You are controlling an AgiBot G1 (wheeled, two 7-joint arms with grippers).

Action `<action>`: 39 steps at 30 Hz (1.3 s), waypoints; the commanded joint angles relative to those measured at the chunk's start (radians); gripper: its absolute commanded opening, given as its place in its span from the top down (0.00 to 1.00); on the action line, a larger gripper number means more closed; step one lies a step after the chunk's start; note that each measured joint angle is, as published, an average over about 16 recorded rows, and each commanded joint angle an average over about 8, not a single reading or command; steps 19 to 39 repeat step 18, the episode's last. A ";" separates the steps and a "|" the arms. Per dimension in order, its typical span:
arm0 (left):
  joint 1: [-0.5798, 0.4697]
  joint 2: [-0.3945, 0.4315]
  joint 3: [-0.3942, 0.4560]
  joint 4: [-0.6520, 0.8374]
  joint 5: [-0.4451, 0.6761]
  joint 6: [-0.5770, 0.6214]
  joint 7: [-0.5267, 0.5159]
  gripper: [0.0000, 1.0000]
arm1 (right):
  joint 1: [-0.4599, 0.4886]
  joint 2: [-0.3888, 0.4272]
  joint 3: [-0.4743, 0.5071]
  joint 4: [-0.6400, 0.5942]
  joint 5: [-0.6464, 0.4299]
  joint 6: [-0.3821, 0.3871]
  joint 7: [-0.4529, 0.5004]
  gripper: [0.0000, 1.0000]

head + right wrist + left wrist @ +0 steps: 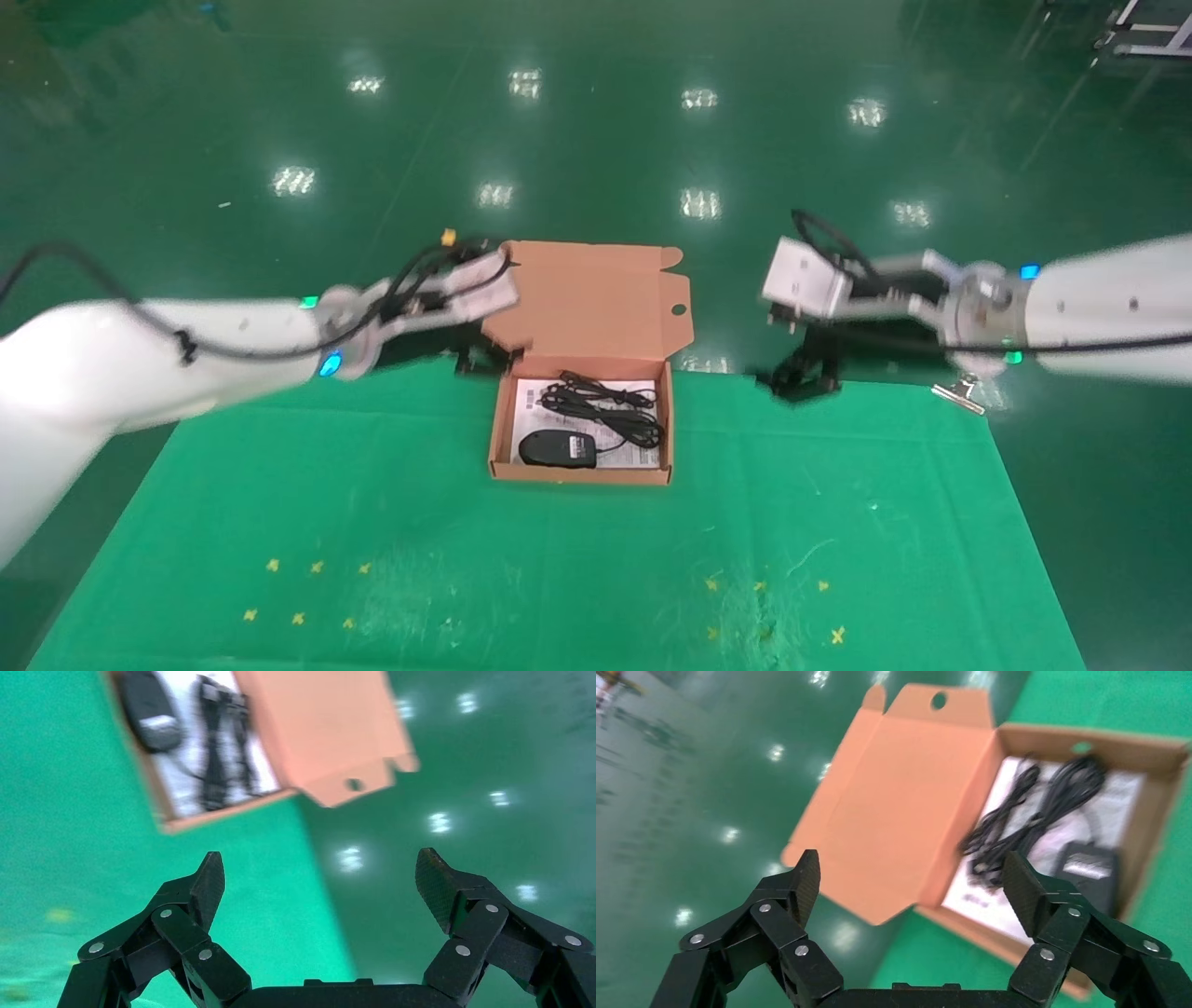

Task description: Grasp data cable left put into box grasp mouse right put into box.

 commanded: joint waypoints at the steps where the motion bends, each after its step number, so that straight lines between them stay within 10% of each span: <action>1: 0.020 -0.023 -0.027 -0.023 -0.036 0.036 -0.004 0.00 | -0.029 0.010 0.039 0.006 0.039 -0.028 -0.016 0.00; 18: 0.173 -0.204 -0.235 -0.200 -0.317 0.318 -0.038 0.00 | -0.252 0.083 0.335 0.050 0.341 -0.245 -0.141 0.00; 39: 0.173 -0.204 -0.235 -0.200 -0.317 0.318 -0.038 0.00 | -0.252 0.083 0.335 0.050 0.341 -0.245 -0.141 0.00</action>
